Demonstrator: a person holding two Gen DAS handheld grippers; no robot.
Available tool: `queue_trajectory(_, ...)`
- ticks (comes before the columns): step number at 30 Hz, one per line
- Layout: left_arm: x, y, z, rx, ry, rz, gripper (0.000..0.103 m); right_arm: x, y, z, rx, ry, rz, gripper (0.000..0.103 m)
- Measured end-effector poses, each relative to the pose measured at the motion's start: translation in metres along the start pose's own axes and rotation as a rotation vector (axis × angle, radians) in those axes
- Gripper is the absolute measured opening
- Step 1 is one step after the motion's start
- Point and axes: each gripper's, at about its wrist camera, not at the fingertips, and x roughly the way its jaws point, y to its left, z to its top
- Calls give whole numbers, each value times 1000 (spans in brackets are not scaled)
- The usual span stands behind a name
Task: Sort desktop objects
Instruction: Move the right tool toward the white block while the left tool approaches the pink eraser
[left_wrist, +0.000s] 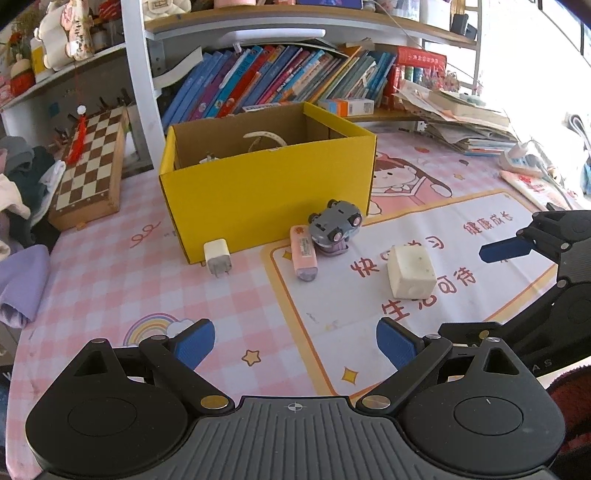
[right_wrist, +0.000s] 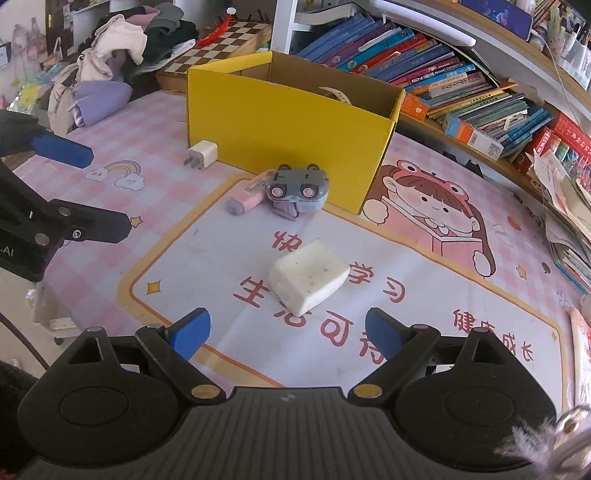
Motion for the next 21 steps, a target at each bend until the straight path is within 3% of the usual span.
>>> queue_trajectory(21, 4, -6, 5, 24, -8, -4, 96, 3, -9, 3, 5, -14, -21, 91)
